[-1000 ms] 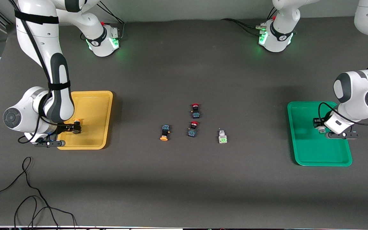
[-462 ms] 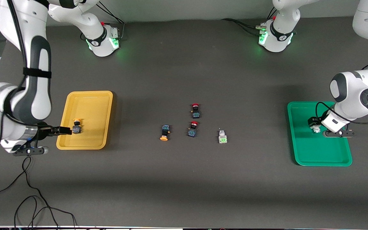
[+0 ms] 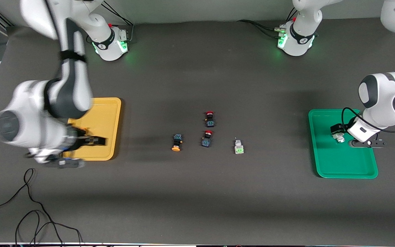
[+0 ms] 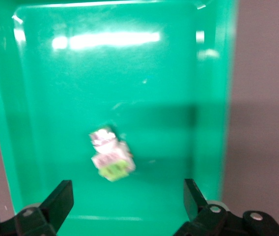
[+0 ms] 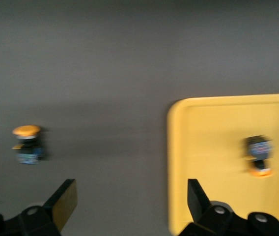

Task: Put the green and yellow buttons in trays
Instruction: 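Move the right gripper to another yellow button while the left gripper reaches green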

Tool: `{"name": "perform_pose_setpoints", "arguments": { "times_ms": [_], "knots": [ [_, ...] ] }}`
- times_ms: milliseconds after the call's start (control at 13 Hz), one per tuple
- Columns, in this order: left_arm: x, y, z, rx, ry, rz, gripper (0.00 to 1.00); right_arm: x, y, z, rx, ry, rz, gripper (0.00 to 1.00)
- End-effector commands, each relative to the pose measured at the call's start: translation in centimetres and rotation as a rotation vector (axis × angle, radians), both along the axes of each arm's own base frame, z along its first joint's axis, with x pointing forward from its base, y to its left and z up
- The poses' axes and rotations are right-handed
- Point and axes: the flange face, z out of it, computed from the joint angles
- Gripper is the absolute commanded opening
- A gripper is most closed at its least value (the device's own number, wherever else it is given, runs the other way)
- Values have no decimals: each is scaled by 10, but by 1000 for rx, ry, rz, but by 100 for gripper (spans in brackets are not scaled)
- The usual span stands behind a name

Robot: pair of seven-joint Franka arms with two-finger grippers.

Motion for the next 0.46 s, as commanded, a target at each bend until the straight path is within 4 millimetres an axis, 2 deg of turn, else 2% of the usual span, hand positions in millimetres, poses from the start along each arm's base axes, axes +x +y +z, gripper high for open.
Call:
{"name": "perform_pose_setpoints", "arguments": {
  "times_ms": [0, 154, 308, 385],
  "knots": [
    [15, -81, 38, -1, 20, 88, 100, -3, 96, -14, 18, -1, -49, 99],
    [26, -146, 41, 6, 6, 165, 100, -9, 153, -25, 25, -20, -116, 99],
    [35, -204, 34, -2, -6, 215, 100, -16, 184, -40, 56, -49, -130, 99],
    [36, -241, 29, -5, -13, 250, 100, -17, 193, -53, 56, -59, -152, 100]
  ]
}}
